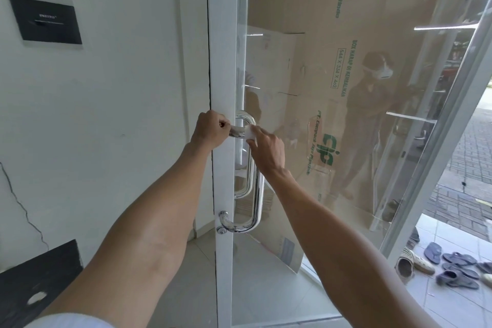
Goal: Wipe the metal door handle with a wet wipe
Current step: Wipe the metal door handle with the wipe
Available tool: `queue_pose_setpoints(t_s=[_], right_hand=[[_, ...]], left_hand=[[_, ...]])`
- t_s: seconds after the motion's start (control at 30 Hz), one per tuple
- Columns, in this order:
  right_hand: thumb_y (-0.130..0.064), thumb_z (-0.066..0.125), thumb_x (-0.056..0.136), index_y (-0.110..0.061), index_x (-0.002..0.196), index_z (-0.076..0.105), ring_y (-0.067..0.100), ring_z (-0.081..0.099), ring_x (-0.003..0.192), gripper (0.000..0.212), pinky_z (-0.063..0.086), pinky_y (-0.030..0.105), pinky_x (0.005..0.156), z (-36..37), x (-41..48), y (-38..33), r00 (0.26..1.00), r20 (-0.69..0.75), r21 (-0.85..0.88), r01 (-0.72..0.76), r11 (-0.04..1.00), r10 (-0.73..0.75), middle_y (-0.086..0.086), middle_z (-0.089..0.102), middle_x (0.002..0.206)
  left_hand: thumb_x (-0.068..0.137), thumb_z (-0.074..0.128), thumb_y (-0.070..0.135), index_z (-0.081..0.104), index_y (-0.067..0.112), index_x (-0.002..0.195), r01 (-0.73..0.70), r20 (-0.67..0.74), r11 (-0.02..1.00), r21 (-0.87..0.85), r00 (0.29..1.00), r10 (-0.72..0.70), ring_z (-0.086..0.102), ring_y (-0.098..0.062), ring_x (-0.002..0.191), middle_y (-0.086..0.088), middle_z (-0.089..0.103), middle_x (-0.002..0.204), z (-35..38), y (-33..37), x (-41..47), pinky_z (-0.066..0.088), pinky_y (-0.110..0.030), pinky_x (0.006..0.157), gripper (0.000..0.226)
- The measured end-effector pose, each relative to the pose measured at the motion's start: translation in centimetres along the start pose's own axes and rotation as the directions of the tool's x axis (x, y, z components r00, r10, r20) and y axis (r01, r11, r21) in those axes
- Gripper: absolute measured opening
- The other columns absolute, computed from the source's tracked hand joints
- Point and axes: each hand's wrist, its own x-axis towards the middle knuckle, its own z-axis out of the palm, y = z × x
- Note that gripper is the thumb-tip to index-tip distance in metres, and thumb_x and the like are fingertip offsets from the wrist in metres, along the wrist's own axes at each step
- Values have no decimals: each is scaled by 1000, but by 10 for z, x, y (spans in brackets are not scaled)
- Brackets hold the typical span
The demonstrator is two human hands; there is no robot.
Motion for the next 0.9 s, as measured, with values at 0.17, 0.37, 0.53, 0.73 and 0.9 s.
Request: queue_pose_setpoints(t_s=[0.17, 0.37, 0.53, 0.73, 0.9], right_hand=[[-26, 64, 91, -10, 119, 62, 35, 70, 78, 33, 57, 45, 68, 16, -21, 14, 977, -85, 136, -181, 974, 194, 13, 75, 98], [-33, 65, 90, -10, 121, 60, 30, 70, 77, 38, 58, 43, 69, 23, -37, 21, 948, -6, 168, -312, 935, 317, 13, 74, 95], [-27, 64, 90, -9, 109, 62, 31, 68, 75, 26, 57, 44, 66, 15, -19, 16, 974, -39, 144, -217, 966, 224, 10, 73, 94], [-28, 68, 88, -11, 116, 63, 32, 70, 80, 33, 57, 44, 70, 14, -7, 15, 985, -51, 104, -156, 982, 162, 11, 74, 97], [-30, 71, 86, -10, 103, 66, 31, 67, 70, 28, 56, 43, 67, 29, -38, 20, 918, -41, 234, -375, 897, 395, 11, 74, 83]], left_hand=[[85, 60, 9, 77, 1, 91, -14, -27, 999, -41, 1000, 13, 71, -24, 86, -12, 76, 91, 2, -2, -4, 55, -27, 87, 19], [87, 59, 9, 75, -2, 93, -21, -33, 998, -53, 999, 19, 71, -27, 87, -14, 76, 92, 4, -2, -8, 57, -36, 87, 19], [89, 54, 8, 70, -2, 88, -68, -7, 998, 6, 998, 68, 68, -29, 82, -16, 73, 88, 5, 0, -9, 57, -40, 80, 19], [90, 48, 7, 68, 0, 91, -114, -22, 992, 50, 993, 116, 62, -30, 79, -17, 68, 89, 10, -3, -12, 51, -37, 74, 21], [90, 48, 6, 68, 1, 90, -103, -52, 994, 39, 993, 105, 60, -31, 78, -17, 66, 88, 13, -2, -15, 50, -38, 73, 21]])
